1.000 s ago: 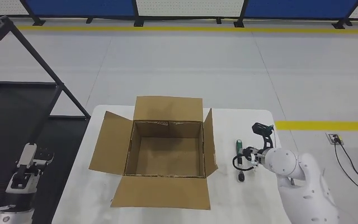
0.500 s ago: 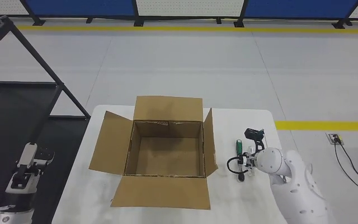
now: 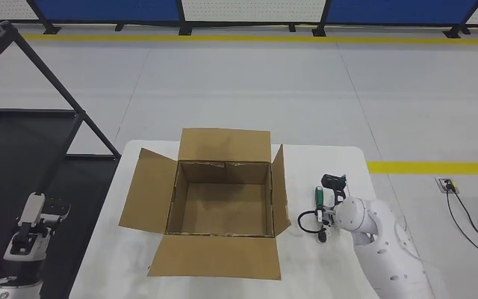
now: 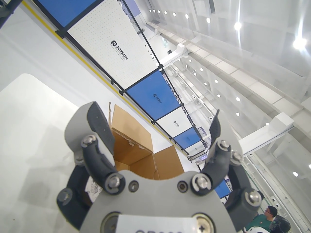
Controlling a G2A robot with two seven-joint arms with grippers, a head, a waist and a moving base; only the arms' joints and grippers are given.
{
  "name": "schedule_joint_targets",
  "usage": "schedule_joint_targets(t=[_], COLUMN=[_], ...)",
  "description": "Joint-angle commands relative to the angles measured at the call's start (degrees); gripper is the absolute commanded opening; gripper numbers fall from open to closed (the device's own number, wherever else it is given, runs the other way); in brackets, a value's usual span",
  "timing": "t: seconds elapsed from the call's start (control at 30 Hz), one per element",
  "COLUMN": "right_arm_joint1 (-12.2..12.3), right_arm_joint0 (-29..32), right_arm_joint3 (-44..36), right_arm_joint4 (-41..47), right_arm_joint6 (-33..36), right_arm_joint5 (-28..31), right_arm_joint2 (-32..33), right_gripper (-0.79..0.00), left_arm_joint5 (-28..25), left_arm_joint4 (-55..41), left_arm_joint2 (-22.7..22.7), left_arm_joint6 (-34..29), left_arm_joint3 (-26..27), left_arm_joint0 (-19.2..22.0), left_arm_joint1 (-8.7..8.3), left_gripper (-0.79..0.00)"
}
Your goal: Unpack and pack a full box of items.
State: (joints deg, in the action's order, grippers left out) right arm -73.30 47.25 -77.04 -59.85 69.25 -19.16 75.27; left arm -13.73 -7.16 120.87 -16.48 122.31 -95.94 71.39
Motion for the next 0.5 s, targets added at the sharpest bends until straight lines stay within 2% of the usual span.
schedule_joint_targets(t=[0.0, 0.23, 0.47], right_arm_joint1=[0.01, -0.03, -0.23], right_arm_joint0=[-0.07, -0.21, -0.74], right_arm_joint3=[0.04, 0.16, 0.85], right_arm_joint4=[-0.41, -1.31, -1.92], right_arm_joint6=[-0.03, 0.0, -0.14], right_arm_joint5=[-0.24, -0.82, -1.29], right_arm_joint2=[-0.2, -1.04, -2.29], right_gripper=[-0.579, -0.576, -0.511], left_arm_joint5=[-0.09, -0.44, -0.66], left_arm_joint4=[-0.16, -1.19, -1.66], left_arm_joint2=[0.13, 0.68, 1.24], left_arm_joint6=[0.03, 0.15, 0.29], left_arm_joint3=[-0.03, -0.13, -0.06], left_arm_joint0=[-0.11, -0.54, -1.03], left_arm_joint1=[0.0, 0.03, 0.06], left_gripper=[0.0, 0.0, 0.0])
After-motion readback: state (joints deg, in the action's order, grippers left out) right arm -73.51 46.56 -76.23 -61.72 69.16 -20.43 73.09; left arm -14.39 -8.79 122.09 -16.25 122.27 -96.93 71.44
